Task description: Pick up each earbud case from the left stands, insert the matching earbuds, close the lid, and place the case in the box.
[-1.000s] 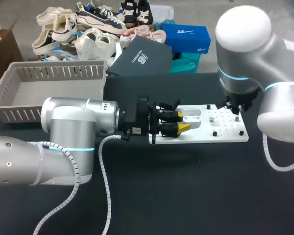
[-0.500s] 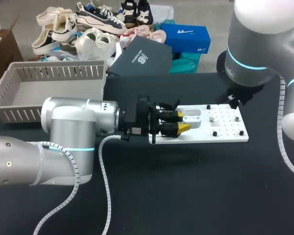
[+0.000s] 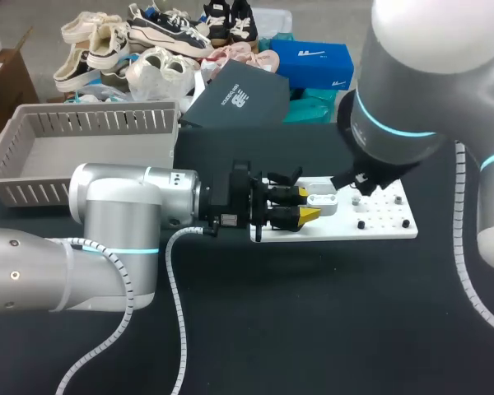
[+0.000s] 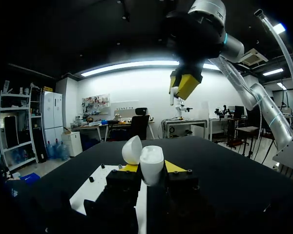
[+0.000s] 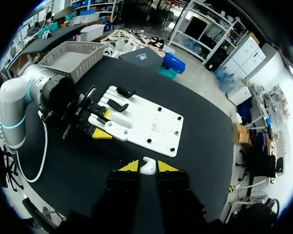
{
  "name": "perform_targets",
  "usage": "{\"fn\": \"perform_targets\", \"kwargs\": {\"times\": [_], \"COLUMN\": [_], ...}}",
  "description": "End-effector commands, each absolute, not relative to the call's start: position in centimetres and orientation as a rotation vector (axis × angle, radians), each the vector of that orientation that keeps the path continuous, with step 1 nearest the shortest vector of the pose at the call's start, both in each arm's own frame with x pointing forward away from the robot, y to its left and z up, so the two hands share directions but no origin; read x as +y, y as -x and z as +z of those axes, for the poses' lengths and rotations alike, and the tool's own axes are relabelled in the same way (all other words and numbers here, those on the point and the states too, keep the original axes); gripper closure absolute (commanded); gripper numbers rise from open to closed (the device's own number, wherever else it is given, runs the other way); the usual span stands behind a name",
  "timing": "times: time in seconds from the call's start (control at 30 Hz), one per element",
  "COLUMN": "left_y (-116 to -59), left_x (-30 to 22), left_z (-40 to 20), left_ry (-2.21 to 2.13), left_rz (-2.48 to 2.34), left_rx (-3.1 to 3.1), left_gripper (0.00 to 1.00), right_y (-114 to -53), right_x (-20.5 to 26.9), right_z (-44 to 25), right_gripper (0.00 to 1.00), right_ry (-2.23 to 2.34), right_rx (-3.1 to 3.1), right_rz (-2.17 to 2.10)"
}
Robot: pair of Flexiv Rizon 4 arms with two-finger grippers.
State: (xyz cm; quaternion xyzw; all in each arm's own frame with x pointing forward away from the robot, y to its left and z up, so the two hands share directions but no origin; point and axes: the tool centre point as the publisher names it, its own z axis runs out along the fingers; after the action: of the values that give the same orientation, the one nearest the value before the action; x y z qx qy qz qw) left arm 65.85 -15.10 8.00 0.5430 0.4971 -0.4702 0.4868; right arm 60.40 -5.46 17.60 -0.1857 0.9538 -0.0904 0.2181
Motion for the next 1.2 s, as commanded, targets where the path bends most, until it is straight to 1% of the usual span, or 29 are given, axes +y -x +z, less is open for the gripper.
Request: {"fn": "perform_targets", "kwargs": {"times": [0.03, 0.53, 1.2], "left_y": [-65.7, -65.7, -65.7], "left_x": [-15.0, -15.0, -15.0], "left_z": [8.0, 8.0, 8.0], "left_ry": [-1.318, -1.318, -1.318], "left_rz": [-1.142, -1.142, -1.142], "left_rx": [1.208, 1.208, 1.208], "left_gripper": [1.00, 1.00, 1.00], "right_y": [-61.0, -61.4, -61.0], "right_x": [-3.6, -0.1, -0.3], "right_z": [16.9, 15.6, 15.9], "right_gripper": [1.00, 1.00, 1.00], "right_ry": [0.480, 0.383, 0.360], "right_rx": [2.682, 2.751, 2.780], "right_rz": [-0.270, -0.268, -0.233]}}
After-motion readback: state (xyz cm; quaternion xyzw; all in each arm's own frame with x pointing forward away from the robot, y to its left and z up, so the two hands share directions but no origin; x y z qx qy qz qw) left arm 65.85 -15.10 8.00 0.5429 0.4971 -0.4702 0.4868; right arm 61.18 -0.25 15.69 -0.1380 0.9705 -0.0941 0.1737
